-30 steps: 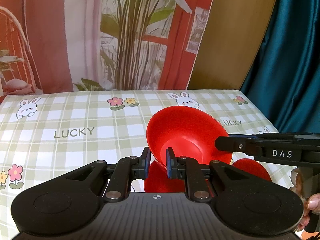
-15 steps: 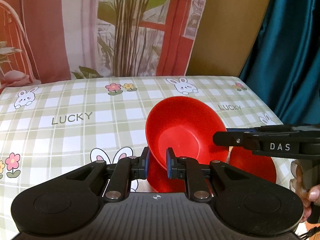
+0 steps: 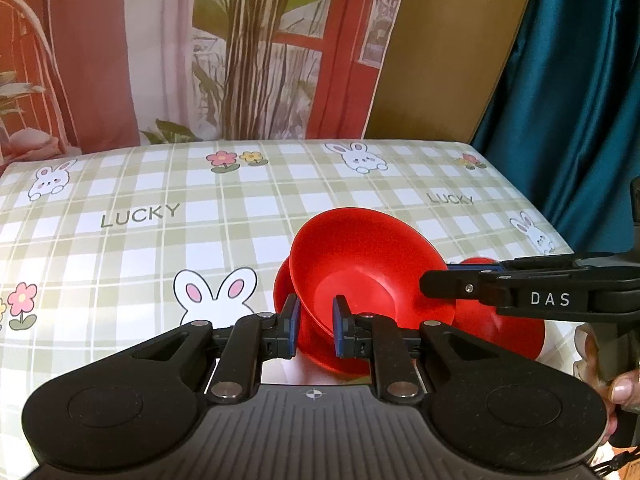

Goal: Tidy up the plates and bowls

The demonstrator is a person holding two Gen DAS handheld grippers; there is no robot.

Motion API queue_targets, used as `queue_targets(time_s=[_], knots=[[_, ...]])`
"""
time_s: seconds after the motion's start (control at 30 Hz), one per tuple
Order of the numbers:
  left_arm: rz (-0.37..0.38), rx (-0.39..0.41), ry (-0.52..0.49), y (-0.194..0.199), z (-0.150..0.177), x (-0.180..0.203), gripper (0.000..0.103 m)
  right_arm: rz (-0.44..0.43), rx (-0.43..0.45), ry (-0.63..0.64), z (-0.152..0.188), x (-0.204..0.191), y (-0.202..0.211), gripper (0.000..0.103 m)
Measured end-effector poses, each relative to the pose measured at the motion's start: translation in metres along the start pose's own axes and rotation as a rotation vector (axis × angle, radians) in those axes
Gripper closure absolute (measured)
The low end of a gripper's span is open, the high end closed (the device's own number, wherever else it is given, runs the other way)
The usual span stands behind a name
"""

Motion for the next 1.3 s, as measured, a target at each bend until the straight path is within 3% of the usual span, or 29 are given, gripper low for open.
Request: queue_targets(time_s=[0.27,0.33,0.4,0.63,0.77,0.93,1.03,1.3], knots=[[-0.021,-0.016,0.018,-0.008,0.007,-0.005,0.084,-0.009,0.004,-0.006,0.003,0.001,-0.001,0.084],[-0.02,-0.015,0.046,-0.009,0.007,-0.007,0.078,-0.01,0.014,-0.012,0.002,0.003,0.001,0.081],[-0.035,-0.001,0.062,-0.007,0.005,-0.008,0.065,-0.009,0.027,-0.015,0.001,0.004,0.005,0.081],[-0.05,0.072,0.069,0.008,-0.007,0.004,0.064,0.02,0.099,0.008,-0.003,0.019,0.025,0.081],[-0.038,0.097,0.036,0.01,-0.012,0.027,0.064,0.053,0.14,0.044,-0.002,0.032,0.041,0.075],[0.014,0.092,-0.009,0.004,-0.008,0.062,0.064,0.086,0.168,0.04,0.004,0.056,0.055,0.07],[0.032,0.093,-0.03,0.002,-0.002,0.08,0.064,0.102,0.158,0.015,0.012,0.073,0.056,0.062],[0.055,0.039,-0.052,-0.013,0.017,0.106,0.064,0.191,0.182,0.029,0.026,0.098,0.066,0.062]])
Point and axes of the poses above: each gripper's, at about its wrist camera, not at the fingertips, and y roughly against the way its jaws point, x to its right, z to its underside, the point moved 9 cm from there along -y, roughly the way its jaws point
